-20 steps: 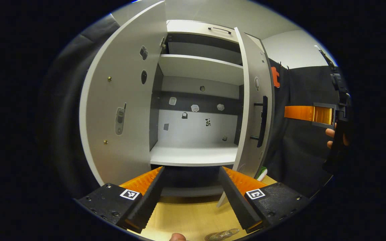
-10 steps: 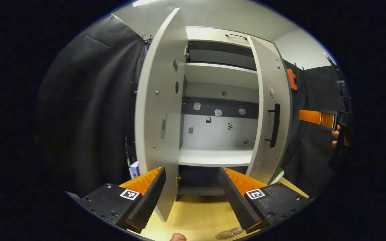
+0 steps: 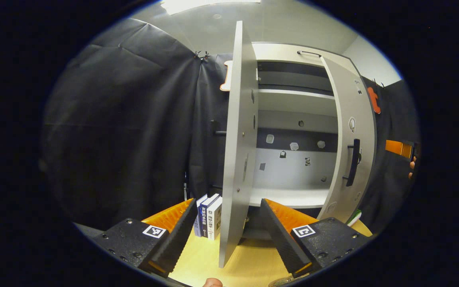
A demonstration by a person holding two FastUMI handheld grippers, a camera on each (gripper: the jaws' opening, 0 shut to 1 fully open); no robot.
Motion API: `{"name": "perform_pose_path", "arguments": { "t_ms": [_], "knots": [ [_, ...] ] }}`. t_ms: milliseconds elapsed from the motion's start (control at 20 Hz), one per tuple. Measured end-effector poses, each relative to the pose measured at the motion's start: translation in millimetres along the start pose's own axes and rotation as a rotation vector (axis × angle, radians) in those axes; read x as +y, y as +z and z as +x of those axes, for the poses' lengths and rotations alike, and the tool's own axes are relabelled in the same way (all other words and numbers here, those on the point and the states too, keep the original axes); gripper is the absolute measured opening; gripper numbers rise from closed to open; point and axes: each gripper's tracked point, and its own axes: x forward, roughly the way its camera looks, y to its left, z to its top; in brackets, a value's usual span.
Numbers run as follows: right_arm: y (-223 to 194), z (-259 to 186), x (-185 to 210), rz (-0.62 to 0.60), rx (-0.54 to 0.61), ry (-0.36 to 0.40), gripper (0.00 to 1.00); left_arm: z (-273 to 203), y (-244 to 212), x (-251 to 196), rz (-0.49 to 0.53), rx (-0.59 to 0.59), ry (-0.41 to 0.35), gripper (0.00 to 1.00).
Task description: Grasp the bottle in the cabinet with the left hand and place it on the coaster, then close the right door with the right hand and the left door with the left hand.
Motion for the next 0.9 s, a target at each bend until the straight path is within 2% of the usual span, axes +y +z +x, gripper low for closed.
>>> {"name": "perform_pose_path", "arguments": {
  "t_ms": [300,400,450,550,600,650,700,800,850,900],
  "knots": [
    [21.2,-12.2,1.0,0.007,-0.027,0.014,0.97,-10.3,39.5,38.4,-0.020,-0.100,0.077,0.98],
    [27.1,-15.9,1.9,0.016,-0.038,0.016,0.97,-7.2,37.5,49.3,-0.017,-0.081,0.100,0.99],
    [29.5,-17.1,2.3,0.019,-0.041,0.019,0.92,-4.8,38.4,53.6,-0.010,-0.082,0.108,0.97],
    [33.0,-20.6,2.0,0.018,-0.044,0.021,0.92,-0.2,39.0,60.2,0.013,-0.080,0.128,0.99],
    [35.3,-22.2,1.3,0.017,-0.047,0.017,0.97,1.2,38.8,60.0,0.029,-0.082,0.130,0.97],
    [36.3,-23.9,0.6,0.018,-0.048,0.014,0.97,3.2,37.7,61.1,0.047,-0.080,0.133,0.98],
    [35.7,-25.4,1.4,0.022,-0.046,0.012,0.92,6.6,37.3,62.3,0.060,-0.077,0.133,0.98],
    [34.7,-28.2,3.1,0.023,-0.043,0.007,0.92,18.4,36.3,58.6,0.063,-0.076,0.119,0.98],
    [34.4,-28.6,3.0,0.017,-0.042,0.000,0.97,22.3,34.1,57.0,0.060,-0.074,0.112,0.99],
    [33.0,-30.4,3.3,0.011,-0.040,-0.005,0.97,26.4,33.8,56.8,0.057,-0.073,0.107,0.98]
  ]
}}
